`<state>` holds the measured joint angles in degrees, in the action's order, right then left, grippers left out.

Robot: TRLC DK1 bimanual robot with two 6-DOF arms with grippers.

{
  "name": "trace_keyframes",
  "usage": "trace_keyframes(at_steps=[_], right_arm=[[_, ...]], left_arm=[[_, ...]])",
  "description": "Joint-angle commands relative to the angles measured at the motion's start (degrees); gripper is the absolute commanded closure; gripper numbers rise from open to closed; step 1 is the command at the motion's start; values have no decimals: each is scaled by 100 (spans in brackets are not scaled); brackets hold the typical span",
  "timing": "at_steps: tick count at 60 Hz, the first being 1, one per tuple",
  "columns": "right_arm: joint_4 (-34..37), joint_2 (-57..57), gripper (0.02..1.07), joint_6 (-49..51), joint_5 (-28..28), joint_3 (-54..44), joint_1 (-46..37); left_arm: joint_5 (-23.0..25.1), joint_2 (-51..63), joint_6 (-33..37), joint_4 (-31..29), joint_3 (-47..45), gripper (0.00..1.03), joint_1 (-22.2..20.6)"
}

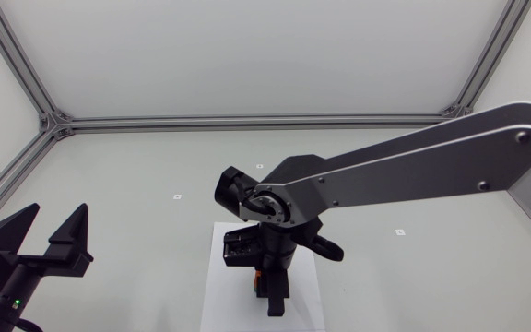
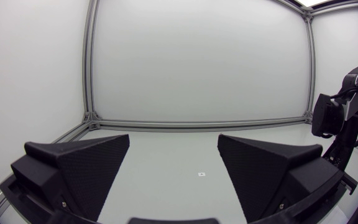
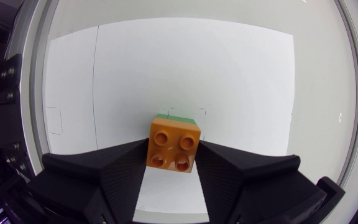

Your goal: Pick up the orange 2x2 brick with the right arm and stack it on top of the green 2x2 brick in the center

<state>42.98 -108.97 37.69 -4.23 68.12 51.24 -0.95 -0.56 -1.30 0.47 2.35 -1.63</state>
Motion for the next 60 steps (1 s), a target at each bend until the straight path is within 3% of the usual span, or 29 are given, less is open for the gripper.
trace_keyframes(at_steps=[1, 20, 60], right_arm=[[-62, 16, 56, 1, 54, -88, 61], [-71, -10, 80, 256, 45, -106, 17], [-79, -204, 80, 309, 27, 246, -141]], left_arm=[[16, -23, 33, -65, -235, 4, -4], [16, -23, 33, -65, -235, 4, -4], [16, -23, 33, -65, -235, 4, -4]])
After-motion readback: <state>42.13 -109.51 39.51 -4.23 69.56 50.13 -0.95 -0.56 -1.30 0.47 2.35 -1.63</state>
